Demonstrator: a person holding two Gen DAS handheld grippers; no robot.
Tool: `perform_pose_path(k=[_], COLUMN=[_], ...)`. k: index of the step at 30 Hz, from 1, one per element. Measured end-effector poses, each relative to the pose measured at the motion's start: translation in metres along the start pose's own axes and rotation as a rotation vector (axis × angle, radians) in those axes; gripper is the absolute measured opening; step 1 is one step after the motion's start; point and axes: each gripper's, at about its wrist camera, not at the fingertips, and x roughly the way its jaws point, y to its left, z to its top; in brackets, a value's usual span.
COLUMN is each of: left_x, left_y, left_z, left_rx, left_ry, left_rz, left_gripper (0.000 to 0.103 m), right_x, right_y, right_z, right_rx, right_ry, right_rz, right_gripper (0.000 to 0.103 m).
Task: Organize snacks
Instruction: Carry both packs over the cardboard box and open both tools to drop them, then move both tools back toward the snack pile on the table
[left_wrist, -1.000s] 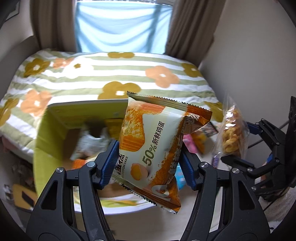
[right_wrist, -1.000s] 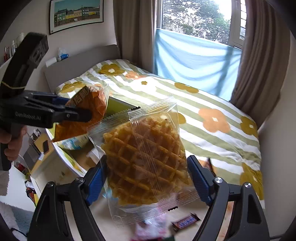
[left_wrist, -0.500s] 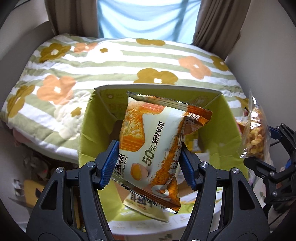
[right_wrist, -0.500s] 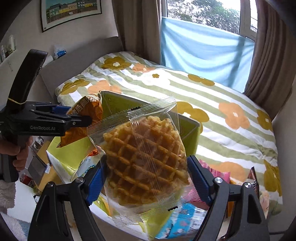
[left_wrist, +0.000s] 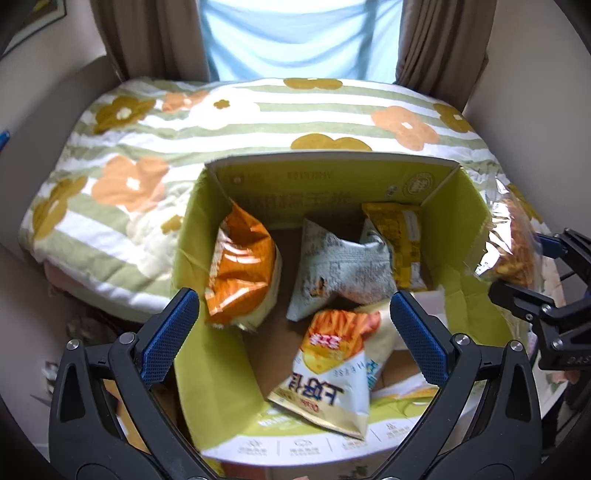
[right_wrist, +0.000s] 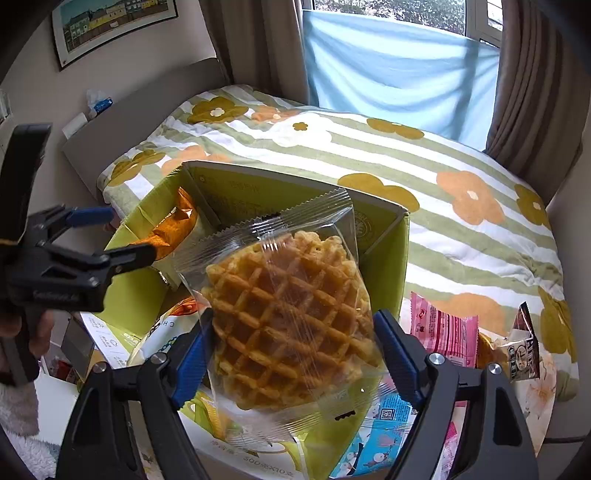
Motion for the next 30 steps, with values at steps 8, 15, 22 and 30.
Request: perform_pose_path(k=[8, 15, 22, 30], left_x=[-0.008, -0.015, -0.028, -0.048], left_y=[-0.008, -0.011, -0.016, -0.026], left_z=[-0.012, -0.018, -0.028, -0.031], left_rx=[-0.028, -0.026, -0.018, 0.006], left_ry=[0.012, 0.009, 0.001, -0.026], left_rz=[-0.010, 0.000, 0.002, -0.051], left_gripper=[0.103, 0.103, 0.103, 0.103], right_x=[0.009, -0.001, -0.011, -0.038], right_y=[-0.002, 0.003, 0.004, 0.015], right_z=[0.008, 0.002, -0.006, -0.017], right_rx=[0.031, -0.003, 0.011, 0.012], right_ry=[0.015, -0.061, -0.034, -0.069], right_rz=[0.017, -0.064, -0.025, -0.041], right_gripper=[0.083, 0.102, 0.102, 0.102])
